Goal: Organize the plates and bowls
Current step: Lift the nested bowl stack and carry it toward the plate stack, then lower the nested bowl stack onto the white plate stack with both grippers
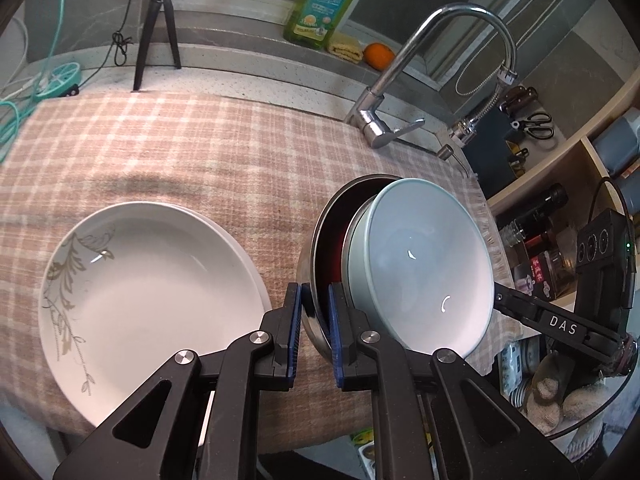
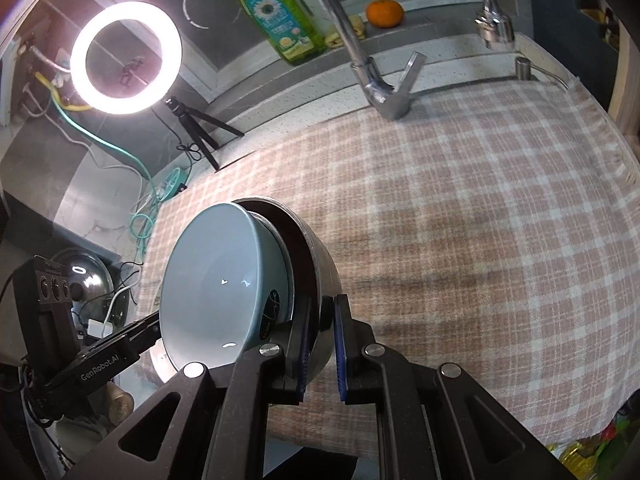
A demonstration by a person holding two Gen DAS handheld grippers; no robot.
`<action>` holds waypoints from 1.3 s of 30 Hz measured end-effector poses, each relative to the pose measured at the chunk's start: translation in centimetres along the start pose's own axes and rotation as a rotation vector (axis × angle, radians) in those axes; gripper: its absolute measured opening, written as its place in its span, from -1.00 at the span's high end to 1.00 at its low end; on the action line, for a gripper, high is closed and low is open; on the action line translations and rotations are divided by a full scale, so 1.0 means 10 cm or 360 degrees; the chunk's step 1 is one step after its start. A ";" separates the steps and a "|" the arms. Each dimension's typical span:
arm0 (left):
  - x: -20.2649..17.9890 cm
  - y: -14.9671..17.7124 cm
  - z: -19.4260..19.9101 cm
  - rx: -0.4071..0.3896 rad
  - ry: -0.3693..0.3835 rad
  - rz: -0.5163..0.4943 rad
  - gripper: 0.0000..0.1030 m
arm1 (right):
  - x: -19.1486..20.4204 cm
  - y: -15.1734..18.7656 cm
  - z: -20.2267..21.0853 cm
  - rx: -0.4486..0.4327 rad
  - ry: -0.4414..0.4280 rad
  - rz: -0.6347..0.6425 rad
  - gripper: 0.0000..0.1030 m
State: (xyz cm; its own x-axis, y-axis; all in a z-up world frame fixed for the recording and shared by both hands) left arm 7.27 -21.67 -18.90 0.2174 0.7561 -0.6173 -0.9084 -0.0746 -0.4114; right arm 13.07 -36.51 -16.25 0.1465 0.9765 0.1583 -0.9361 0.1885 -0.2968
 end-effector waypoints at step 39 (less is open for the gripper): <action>0.94 0.07 0.89 -0.0228 -0.0166 0.0290 0.80 | 1.42 0.07 -0.27 0.0089 -0.0173 0.0363 0.80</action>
State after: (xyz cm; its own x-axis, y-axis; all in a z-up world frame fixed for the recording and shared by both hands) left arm 5.50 -8.83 -18.99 0.0102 0.7843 -0.6203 -0.8679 -0.3012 -0.3951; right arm 15.41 -22.22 -16.74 -0.1031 0.9755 0.1944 -0.9577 -0.0446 -0.2841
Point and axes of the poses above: each gripper's, at about its wrist camera, not at the fingertips, and z roughly against the way its jaws point, x to its left, y to its underside, the point moved 10 cm from there along -z, roughly the way its jaws point, and after that the axes turned 15 degrees about y, right-handed, at the moved point
